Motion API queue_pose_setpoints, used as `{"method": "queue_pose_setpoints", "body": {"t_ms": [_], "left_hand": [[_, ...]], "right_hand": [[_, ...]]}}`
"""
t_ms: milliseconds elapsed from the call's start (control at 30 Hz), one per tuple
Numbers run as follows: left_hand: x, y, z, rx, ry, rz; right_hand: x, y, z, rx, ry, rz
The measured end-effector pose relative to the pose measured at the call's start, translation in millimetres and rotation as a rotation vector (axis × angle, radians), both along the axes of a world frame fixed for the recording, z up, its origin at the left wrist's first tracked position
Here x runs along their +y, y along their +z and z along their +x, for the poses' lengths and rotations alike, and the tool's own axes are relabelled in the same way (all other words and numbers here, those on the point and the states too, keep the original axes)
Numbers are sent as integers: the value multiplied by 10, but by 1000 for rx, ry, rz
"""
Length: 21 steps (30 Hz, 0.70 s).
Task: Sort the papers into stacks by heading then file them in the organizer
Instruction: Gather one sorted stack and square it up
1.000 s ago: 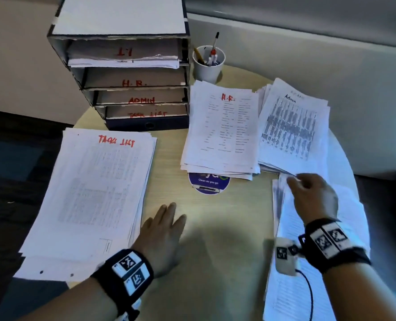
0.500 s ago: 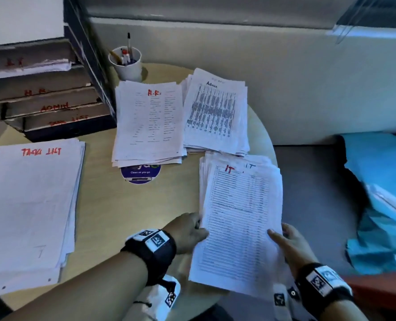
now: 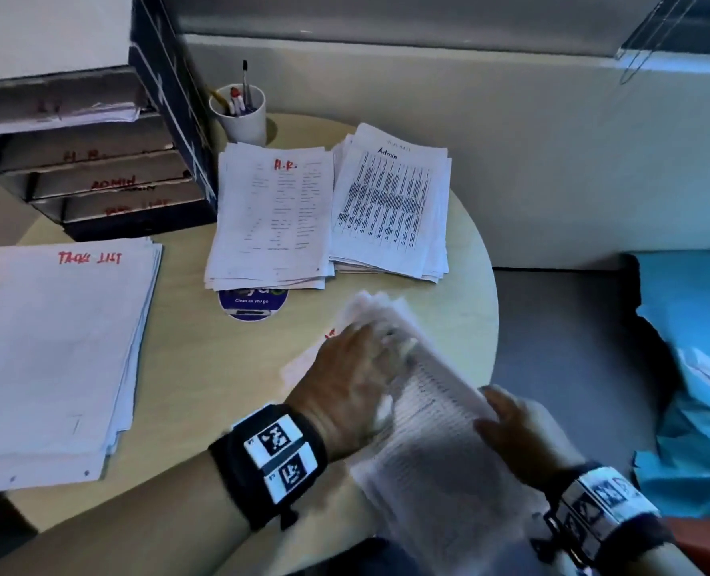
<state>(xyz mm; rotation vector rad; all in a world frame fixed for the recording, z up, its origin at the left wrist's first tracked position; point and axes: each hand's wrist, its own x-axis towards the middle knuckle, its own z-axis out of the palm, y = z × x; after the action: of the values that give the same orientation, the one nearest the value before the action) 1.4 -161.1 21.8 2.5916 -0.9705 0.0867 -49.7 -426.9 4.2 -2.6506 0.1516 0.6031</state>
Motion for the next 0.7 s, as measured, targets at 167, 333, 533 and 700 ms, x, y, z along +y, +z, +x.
{"method": "queue_pose_setpoints", "body": {"t_ms": [167, 333, 533, 700], "left_hand": [[-206, 361, 503, 248, -17, 398], [656, 65, 786, 733, 335, 308], [1967, -616, 268, 1204, 843, -416], [1870, -751, 7, 1273, 947, -760]], "right_hand": [[812, 377, 698, -136, 547, -178], [1223, 350, 1024, -608, 412, -80], [1108, -326, 515, -15, -488, 370], [1644, -537, 173, 183, -137, 182]]}}
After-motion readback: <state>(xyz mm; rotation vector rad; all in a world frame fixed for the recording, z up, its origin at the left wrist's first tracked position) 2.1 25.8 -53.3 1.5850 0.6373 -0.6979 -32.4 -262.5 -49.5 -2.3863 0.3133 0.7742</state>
